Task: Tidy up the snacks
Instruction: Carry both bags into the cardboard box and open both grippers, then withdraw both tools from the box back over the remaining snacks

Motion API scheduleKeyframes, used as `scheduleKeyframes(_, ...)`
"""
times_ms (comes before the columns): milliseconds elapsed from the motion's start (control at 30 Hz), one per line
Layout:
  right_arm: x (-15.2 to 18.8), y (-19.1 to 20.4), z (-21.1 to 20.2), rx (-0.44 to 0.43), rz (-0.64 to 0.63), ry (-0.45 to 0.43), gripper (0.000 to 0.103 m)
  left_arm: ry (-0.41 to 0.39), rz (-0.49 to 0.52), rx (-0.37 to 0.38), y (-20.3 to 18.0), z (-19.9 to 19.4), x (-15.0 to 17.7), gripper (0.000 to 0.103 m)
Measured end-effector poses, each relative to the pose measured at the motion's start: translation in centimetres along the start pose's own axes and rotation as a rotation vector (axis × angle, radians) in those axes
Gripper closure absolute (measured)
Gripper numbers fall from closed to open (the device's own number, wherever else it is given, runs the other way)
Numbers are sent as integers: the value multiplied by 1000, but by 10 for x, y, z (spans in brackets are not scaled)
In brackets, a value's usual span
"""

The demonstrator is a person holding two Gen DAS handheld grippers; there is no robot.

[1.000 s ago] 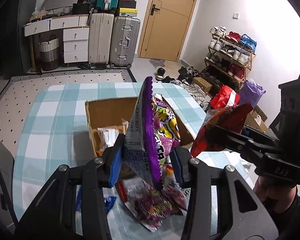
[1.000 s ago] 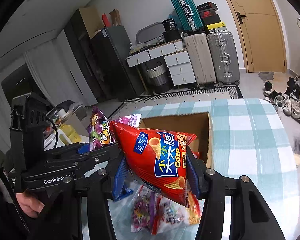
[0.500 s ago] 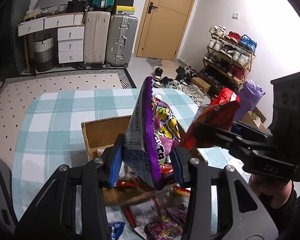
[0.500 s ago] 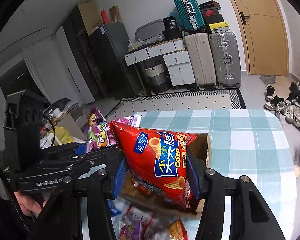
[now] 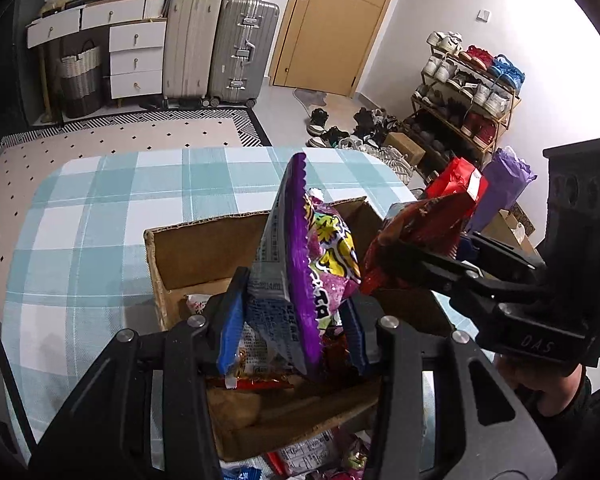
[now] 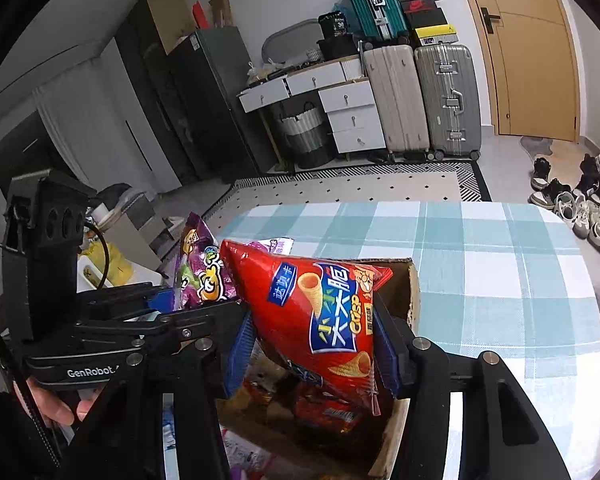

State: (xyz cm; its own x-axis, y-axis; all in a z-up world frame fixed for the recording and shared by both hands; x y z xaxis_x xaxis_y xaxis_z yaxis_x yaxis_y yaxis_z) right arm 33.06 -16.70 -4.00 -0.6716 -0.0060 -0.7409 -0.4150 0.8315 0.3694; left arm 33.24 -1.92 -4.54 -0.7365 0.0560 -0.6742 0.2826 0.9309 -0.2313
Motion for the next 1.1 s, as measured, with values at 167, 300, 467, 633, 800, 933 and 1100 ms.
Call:
scheduleKeyframes(167, 3, -13, 13, 5, 18, 10, 47, 19, -15, 11, 6, 13, -1, 53)
scheduleKeyframes(300, 3, -16, 13, 11, 19, 0, 33, 4, -13, -18, 10, 14, -3, 40)
scheduleKeyframes(467, 1, -16, 3, 21, 12, -30, 29, 6, -16, -28, 8, 9, -1, 40)
scheduleKeyframes(633, 0, -13, -12, 15, 16, -50, 29, -4, -2, -40, -2, -6, 3, 40)
scheduleKeyframes(800, 0, -7, -32, 11, 17, -74, 29, -20, 13, -52, -13, -26, 8, 38)
scheduleKeyframes(933, 4, 2, -49, 13, 7, -91, 28, -28, 18, -65, -22, -42, 14, 33)
scheduleKeyframes(1100, 12, 13, -69, 15, -5, -103, 26, -48, 23, -84, -32, -65, 25, 22)
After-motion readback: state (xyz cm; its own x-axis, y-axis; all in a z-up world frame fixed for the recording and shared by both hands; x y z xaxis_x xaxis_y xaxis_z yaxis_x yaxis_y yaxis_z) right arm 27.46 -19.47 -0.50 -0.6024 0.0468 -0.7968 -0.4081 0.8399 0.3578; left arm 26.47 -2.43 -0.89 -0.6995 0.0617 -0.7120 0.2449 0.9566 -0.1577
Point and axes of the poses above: each gripper's, at about its wrist camera, not at the fingertips, and z roughly the way its jaws point, y to its left, x to its underside, the point moved 2 cm from there along z, roughly the way its jaws point, and after that the axes turned 4 degrees about z, right-handed, at the moved point
